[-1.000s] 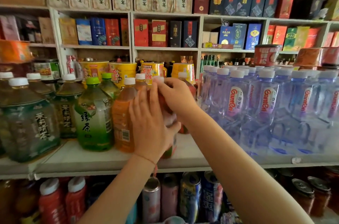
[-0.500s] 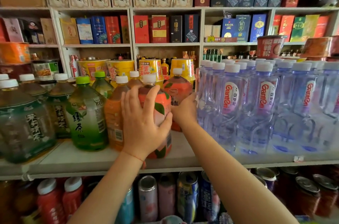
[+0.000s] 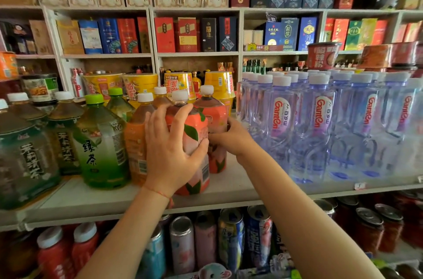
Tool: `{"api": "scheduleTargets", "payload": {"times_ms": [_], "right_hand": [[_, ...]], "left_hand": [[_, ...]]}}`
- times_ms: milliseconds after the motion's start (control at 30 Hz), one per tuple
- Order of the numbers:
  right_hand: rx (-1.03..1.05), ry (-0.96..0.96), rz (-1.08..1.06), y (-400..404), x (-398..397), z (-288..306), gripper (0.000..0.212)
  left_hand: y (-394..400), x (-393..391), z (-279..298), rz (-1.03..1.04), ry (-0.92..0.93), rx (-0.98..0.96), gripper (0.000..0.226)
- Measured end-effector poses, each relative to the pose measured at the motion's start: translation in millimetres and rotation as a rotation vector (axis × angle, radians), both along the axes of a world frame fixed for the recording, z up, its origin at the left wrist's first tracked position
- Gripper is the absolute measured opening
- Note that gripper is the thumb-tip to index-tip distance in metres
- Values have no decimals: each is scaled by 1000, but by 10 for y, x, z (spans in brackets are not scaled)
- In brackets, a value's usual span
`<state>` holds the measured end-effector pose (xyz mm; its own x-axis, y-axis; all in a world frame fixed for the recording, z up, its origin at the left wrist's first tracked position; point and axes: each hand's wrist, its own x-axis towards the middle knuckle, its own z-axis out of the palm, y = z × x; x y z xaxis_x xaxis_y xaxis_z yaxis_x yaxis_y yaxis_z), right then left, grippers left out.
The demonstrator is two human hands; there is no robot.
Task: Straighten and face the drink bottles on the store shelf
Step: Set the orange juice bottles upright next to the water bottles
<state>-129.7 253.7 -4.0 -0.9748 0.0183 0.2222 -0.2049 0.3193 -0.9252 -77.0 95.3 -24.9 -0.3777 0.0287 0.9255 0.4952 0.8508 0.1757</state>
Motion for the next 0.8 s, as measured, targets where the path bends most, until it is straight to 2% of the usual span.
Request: {"api": "scheduleTargets", "payload": {"times_ms": [100,167,233,333,400,600,800], "right_hand": [[-45,67,-45,61,111,-80,54],[-27,134,-129,15,189,-142,48],[21,171,-166,-82,238,-199,56],[84,174,-183,-247,258,-238,95],[118,160,-236,-313,229,-235,103],[238,101,-306,-328,200,-221,81],[371,128,-409,-247,304,-281,80]], "left_hand": [[-47,18,3,-46,-17,-13,70],[-74,29,5,-78,-26,-9,70],[-80,42,7,-90,-37,-7,70],[-76,60,4,-93,-40,-4,70],[-76,73,-1,-89,-35,-3,70],[-99,66,-1,-100,-39,2,70],[-96,56,-10,-84,-50,-19,70]]}}
